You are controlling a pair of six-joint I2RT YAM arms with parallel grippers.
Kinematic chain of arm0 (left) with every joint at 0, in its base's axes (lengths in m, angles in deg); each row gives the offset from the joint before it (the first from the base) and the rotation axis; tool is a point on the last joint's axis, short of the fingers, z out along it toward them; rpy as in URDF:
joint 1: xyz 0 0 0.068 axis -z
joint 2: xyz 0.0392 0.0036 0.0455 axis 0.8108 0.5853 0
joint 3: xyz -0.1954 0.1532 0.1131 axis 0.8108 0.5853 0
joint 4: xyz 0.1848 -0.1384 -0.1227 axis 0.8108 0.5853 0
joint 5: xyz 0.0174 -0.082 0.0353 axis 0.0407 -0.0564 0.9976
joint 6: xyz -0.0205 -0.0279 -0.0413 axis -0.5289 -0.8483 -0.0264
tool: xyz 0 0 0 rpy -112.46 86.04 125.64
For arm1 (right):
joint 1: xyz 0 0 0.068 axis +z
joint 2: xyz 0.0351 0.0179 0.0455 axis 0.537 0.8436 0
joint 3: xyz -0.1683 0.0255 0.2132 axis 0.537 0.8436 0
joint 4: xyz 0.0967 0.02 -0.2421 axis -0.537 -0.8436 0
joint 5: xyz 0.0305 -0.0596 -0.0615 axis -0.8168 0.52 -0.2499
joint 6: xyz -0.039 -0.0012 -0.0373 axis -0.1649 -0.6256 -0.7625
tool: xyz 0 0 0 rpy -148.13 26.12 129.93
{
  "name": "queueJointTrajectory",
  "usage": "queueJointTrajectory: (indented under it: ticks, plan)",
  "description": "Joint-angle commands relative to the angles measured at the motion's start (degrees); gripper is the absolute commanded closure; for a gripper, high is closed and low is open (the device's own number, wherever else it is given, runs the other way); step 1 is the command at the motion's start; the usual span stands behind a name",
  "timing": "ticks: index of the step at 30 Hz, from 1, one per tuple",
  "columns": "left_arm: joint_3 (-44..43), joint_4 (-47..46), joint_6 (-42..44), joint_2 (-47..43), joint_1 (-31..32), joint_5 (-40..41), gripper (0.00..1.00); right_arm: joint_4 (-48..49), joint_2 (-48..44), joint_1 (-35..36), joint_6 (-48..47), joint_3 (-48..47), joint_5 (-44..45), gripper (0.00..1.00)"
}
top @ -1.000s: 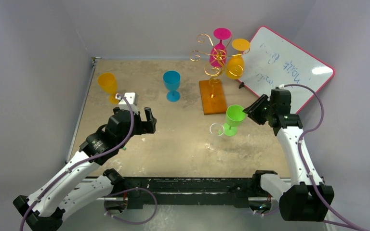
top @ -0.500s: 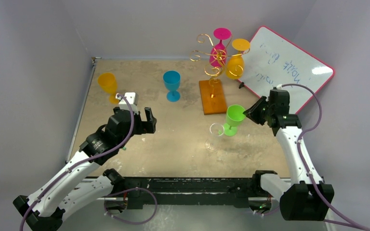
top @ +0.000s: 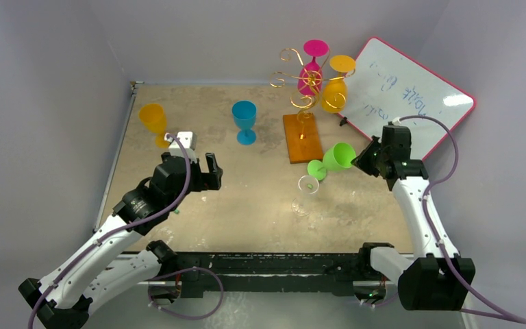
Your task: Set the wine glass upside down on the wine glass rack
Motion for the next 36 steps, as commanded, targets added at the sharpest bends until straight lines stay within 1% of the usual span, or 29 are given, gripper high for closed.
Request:
queueJointTrajectory:
  ticks: [1,10,14,22,24,26,28,33,36]
  plan:
    - [0.13,-2.82,0.84,-0.61,0.16,-0.45,0.05,-1.23,-1.47,0.27,-2.73,-5.0,3.15,1.0]
    - [1.54,-6.68,3.92,-4.32,0.15,-1.53,0.08,-4.17,-4.39,0.27,-3.53,-8.26,6.96,1.0]
    - [1.19,-8.35,8.01,-6.06,0.15,-3.21,0.09,-5.91,-5.35,0.27,-4.41,-10.79,8.36,1.0]
    - [-1.17,-10.26,19.71,-7.99,0.11,-11.31,0.11,-8.85,-8.48,0.27,-7.5,-16.88,10.06,1.0]
    - [-1.83,-10.69,22.64,-8.37,0.11,-13.27,0.12,-9.35,-9.13,0.27,-9.08,-18.44,8.19,1.0]
    - [-1.73,-11.66,26.37,-9.41,0.13,-16.65,0.13,-8.21,-10.15,0.27,-12.36,-19.3,3.22,1.0]
    - [-1.15,-12.96,29.99,-10.81,0.15,-20.09,0.14,-7.55,-11.43,0.27,-13.55,-19.62,-0.79,1.0]
    - [-1.11,-14.24,38.24,-13.99,0.11,-25.19,0.14,-10.19,-11.7,0.27,-15.44,-23.27,-3.37,1.0]
    - [-1.63,-13.76,42.14,-15.38,0.11,-26.83,0.14,-10.69,-12.06,0.27,-18.95,-25.33,-11.97,1.0]
